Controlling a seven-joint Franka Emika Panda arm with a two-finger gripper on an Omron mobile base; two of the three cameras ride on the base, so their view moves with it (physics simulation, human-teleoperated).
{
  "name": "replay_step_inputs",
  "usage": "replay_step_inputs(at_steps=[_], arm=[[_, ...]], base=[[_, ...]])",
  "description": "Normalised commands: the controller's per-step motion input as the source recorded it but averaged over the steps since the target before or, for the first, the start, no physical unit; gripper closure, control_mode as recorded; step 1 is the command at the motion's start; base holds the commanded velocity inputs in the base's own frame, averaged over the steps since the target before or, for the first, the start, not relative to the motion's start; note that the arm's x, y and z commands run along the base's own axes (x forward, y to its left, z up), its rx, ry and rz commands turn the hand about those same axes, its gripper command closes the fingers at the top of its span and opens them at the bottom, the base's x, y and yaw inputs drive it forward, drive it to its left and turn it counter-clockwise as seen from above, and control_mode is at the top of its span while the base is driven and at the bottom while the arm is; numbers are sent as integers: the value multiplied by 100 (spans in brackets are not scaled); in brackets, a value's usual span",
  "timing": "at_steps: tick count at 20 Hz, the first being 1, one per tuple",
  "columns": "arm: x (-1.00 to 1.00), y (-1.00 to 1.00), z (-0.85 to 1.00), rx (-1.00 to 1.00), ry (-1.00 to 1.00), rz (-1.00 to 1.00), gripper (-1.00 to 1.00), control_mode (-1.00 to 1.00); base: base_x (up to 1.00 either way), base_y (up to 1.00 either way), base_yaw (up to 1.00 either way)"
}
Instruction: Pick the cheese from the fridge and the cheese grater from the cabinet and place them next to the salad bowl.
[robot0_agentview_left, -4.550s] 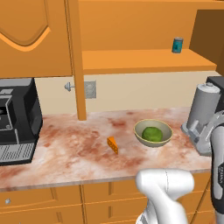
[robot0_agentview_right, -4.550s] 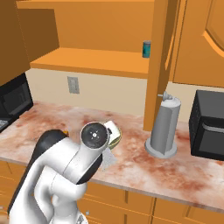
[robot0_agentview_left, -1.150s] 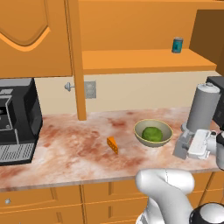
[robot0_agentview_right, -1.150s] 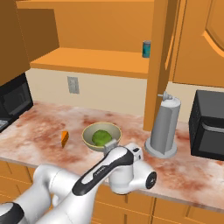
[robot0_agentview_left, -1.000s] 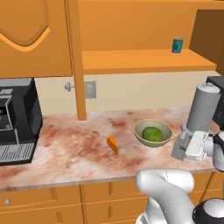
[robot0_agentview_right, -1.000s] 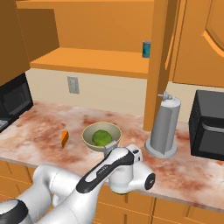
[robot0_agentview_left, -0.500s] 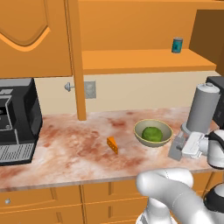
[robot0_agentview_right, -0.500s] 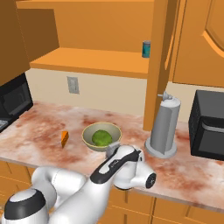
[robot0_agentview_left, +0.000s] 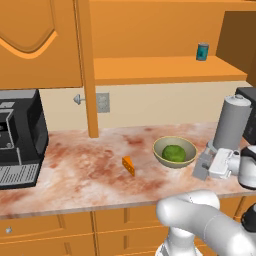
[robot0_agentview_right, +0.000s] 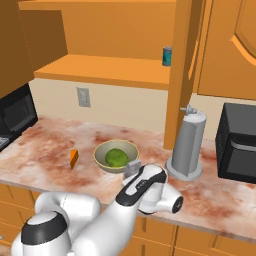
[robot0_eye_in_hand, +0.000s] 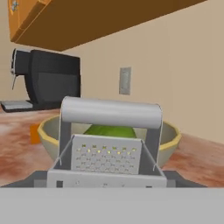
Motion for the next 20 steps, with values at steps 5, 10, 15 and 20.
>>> replay_step_inputs(at_steps=[5,10,15,20], arm=[[0,0,0,0,-9,0,-100,-100],[0,0,1,0,0,0,-100,-100],[-6,0,33,3,0,0,-100,-100],[-22,-1,54,5,-6,0,-100,-100]], base=[[0,0,0],[0,0,0],[0,0,0],[0,0,0]])
